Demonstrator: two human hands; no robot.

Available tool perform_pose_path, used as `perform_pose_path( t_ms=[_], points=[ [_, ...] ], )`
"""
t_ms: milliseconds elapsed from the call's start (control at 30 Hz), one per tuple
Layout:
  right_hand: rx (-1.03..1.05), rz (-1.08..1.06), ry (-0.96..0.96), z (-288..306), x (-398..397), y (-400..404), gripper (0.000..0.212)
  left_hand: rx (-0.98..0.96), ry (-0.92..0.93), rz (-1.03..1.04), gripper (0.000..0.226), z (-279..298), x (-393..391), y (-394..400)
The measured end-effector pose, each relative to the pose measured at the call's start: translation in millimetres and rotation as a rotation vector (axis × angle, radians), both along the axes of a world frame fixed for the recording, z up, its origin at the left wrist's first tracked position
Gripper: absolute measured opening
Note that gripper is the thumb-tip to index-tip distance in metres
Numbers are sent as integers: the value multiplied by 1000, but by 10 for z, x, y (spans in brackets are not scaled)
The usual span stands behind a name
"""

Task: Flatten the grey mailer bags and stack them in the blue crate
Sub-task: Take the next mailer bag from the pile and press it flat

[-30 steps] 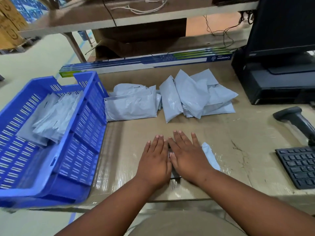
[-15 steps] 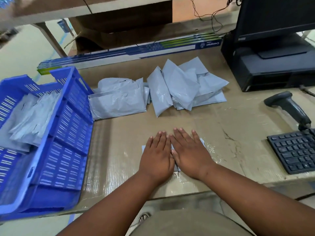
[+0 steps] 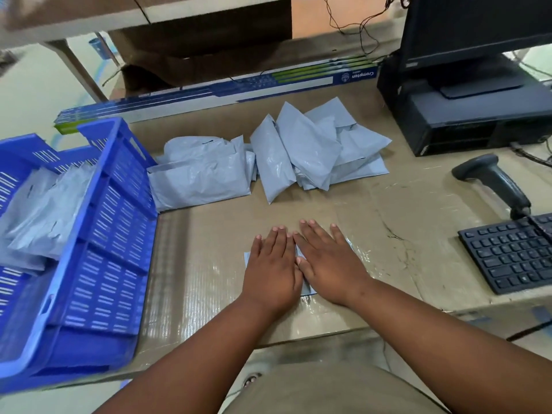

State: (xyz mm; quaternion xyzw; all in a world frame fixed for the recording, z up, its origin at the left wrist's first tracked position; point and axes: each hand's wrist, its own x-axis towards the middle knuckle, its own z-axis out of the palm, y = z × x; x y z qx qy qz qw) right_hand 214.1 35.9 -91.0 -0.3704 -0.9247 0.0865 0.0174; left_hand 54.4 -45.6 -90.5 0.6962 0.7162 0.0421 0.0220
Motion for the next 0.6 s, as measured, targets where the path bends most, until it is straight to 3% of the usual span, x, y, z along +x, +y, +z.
perform_pose_path(
  t_ms=[600],
  points=[
    [35, -91, -5, -99, 438, 65, 65, 24, -10, -98, 68, -63, 387, 190]
  ],
)
